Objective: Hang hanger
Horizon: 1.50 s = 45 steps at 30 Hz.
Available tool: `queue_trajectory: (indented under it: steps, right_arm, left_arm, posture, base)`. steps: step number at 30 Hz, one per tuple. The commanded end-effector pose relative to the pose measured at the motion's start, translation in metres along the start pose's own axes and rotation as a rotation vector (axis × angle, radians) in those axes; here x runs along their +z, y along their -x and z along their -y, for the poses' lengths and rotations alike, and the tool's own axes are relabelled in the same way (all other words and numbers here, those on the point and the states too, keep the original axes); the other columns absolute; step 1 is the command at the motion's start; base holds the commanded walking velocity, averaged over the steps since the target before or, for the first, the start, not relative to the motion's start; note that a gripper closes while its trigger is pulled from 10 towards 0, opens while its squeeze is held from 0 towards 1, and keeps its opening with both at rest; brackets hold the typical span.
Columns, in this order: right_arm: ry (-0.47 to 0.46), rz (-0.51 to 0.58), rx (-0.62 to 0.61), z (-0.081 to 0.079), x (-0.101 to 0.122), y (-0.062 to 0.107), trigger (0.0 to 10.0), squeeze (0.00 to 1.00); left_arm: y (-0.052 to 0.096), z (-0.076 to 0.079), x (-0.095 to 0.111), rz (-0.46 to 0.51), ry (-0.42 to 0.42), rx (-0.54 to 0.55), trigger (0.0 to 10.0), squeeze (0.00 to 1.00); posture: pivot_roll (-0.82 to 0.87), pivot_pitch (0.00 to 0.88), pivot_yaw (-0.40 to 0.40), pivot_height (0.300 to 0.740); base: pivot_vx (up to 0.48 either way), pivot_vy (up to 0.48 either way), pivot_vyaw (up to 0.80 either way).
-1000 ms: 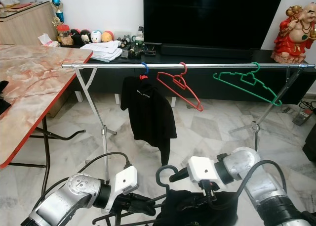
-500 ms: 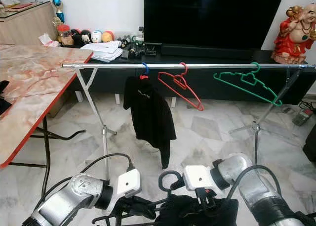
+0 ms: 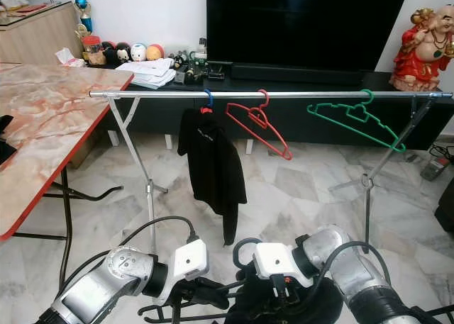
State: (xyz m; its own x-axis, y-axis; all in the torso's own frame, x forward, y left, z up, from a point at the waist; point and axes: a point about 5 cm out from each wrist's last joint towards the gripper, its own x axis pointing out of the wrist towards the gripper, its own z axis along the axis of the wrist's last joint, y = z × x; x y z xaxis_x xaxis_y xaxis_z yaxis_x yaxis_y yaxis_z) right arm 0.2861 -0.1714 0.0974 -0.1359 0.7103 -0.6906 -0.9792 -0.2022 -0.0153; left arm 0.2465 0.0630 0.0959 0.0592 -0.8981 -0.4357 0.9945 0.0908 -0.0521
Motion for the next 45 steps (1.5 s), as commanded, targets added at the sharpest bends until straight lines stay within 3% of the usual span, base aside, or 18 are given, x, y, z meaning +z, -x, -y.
queue_trajectory:
  steps: [1,12,33,43,44,45]
  right_arm:
    - [-0.001,-0.013,0.011,-0.001,-0.001,-0.004,0.0,0.0]
    - [-0.007,-0.101,-0.01,0.002,-0.01,0.001,0.0,0.0]
    - [-0.001,-0.077,-0.069,0.006,-0.007,-0.002,0.0,0.0]
    - [-0.007,-0.087,-0.091,0.005,-0.011,0.0,0.0,0.0]
    - [-0.007,-0.086,-0.097,0.005,-0.01,0.0,0.0,0.0]
    - [-0.007,-0.085,-0.101,0.006,-0.01,0.0,0.0,0.0]
  left_arm:
    - [0.0,-0.004,0.012,0.03,-0.057,0.006,10.0,0.0]
    - [0.0,-0.009,0.011,-0.013,-0.11,0.039,10.0,0.0]
    - [-0.004,-0.013,0.006,-0.06,-0.179,0.079,10.0,0.0]
    - [-0.006,-0.015,0.001,-0.076,-0.159,0.076,10.0,0.0]
    - [-0.007,-0.014,0.001,-0.074,-0.154,0.067,10.0,0.02]
    - [-0.007,-0.014,0.001,-0.072,-0.151,0.062,10.0,0.35]
  posture:
    - [0.04,0.0,-0.029,0.74]
    - [0.04,0.0,-0.031,0.74]
    - [0.04,0.0,-0.029,0.74]
    - [0.03,0.0,-0.023,0.74]
    - [0.03,0.0,-0.023,0.74]
    - [0.03,0.0,-0.023,0.74]
  base:
    - [0.0,0.0,0.0]
    - [0.0,0.0,0.0]
    - [0.0,0.0,0.0]
    - [0.0,0.0,0.0]
    - [0.0,0.0,0.0]
    - [0.0,0.0,0.0]
